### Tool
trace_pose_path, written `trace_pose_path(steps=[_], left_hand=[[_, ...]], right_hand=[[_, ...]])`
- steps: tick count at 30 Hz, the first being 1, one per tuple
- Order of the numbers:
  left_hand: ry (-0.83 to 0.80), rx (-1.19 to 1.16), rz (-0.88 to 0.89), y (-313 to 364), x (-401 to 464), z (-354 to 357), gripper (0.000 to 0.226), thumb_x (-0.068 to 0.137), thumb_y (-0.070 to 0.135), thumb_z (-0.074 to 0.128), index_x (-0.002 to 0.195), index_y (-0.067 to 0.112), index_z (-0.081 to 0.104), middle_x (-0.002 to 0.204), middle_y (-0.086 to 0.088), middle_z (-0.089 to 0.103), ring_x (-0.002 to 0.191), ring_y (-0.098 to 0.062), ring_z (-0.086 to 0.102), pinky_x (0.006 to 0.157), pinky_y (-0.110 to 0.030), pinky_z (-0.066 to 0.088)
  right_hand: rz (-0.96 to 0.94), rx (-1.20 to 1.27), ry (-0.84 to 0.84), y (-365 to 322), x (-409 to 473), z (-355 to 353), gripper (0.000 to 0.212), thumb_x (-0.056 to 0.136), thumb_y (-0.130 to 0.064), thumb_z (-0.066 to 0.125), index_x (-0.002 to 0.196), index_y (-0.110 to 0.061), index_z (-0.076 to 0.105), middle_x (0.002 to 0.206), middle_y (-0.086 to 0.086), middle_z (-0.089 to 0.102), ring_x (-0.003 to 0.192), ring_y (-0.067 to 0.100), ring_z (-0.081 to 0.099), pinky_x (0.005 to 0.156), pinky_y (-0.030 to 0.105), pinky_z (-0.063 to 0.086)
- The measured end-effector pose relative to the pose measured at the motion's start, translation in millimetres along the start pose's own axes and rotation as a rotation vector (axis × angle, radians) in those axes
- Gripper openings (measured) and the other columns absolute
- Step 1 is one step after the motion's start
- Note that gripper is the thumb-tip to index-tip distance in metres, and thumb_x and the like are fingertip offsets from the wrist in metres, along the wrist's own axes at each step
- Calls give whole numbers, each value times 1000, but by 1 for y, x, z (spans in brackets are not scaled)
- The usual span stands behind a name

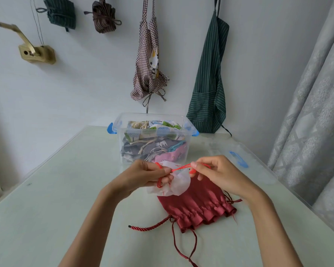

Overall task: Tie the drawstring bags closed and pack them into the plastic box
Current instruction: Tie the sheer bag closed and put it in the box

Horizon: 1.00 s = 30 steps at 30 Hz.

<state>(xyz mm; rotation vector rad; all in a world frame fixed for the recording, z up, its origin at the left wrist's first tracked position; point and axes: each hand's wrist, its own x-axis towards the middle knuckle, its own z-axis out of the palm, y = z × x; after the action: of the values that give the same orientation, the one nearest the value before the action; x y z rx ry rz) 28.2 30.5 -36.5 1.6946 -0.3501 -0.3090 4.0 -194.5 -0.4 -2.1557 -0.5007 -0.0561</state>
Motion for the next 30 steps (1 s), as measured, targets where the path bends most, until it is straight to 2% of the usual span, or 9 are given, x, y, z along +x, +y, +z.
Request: trace_pose_path(steps=[4, 7, 10, 13, 15, 17, 24, 27, 30], left_hand=[[113, -228, -54, 2, 1, 1, 9, 76, 10, 70, 82, 7, 78, 84, -6, 75, 73, -8, 69, 69, -14, 55], [121, -197, -74, 4, -1, 0, 14, 73, 4, 73, 73, 16, 79, 80, -3, 75, 63, -5, 65, 73, -16, 56], [52, -151, -58, 8, -5, 2, 11, 68, 4, 75, 71, 13, 78, 79, -5, 72, 60, -10, 60, 73, -17, 56], [31, -135, -37, 12, -7, 5, 13, 62, 5, 78, 74, 11, 78, 83, -11, 73, 65, -14, 61, 70, -18, 55], [28, -96, -2, 13, -9, 5, 14, 68, -1, 76, 77, 9, 78, 88, -16, 73, 70, -17, 62, 71, -19, 55], [12, -31, 44, 14, -11, 5, 16, 72, -6, 73, 80, 8, 77, 87, -13, 74, 71, -14, 65, 71, -18, 54], [149, 140, 167, 19, -14, 3, 16, 71, -8, 74, 76, 6, 77, 77, -8, 76, 70, -13, 72, 69, -16, 54], [291, 145, 236, 16, -13, 1, 15, 71, -8, 75, 77, 6, 76, 76, -7, 76, 70, -16, 73, 69, -19, 56], [388, 231, 311, 12, -12, 4, 16, 71, 2, 79, 82, 14, 77, 78, 0, 76, 73, -13, 73, 73, -26, 59]], right_hand=[[13, -85, -276, -17, -7, -3, 22, 92, -31, 57, 75, -30, 71, 77, -10, 70, 70, 1, 61, 72, 11, 44], [69, -180, -428, -26, -12, 1, 20, 89, -41, 58, 87, -30, 75, 79, -14, 71, 70, 0, 58, 72, 14, 43], [96, -194, -257, -23, -7, 4, 29, 91, -46, 51, 96, -28, 74, 87, -12, 72, 70, -1, 58, 74, 15, 43], [46, -153, -35, -12, 2, 11, 18, 92, -32, 55, 103, -34, 69, 89, -21, 63, 71, -9, 52, 71, 12, 37], [42, -95, -79, -5, 6, 20, 24, 87, -24, 64, 106, -39, 67, 95, -25, 60, 80, -15, 52, 75, 11, 38], [55, -70, -129, 3, 9, 30, 28, 81, -24, 70, 103, -41, 69, 103, -25, 66, 100, -11, 56, 92, 18, 41], [29, 45, -44, 9, 13, 38, 4, 76, -24, 69, 80, -26, 70, 66, -20, 58, 58, -2, 41, 67, 20, 34], [43, 87, -54, 8, 13, 39, 15, 68, -37, 66, 77, -25, 69, 74, -14, 63, 68, 3, 50, 72, 23, 40], [73, 143, -76, 8, 15, 41, 19, 85, -37, 61, 86, -22, 73, 90, -4, 71, 82, 11, 58, 83, 26, 43]])
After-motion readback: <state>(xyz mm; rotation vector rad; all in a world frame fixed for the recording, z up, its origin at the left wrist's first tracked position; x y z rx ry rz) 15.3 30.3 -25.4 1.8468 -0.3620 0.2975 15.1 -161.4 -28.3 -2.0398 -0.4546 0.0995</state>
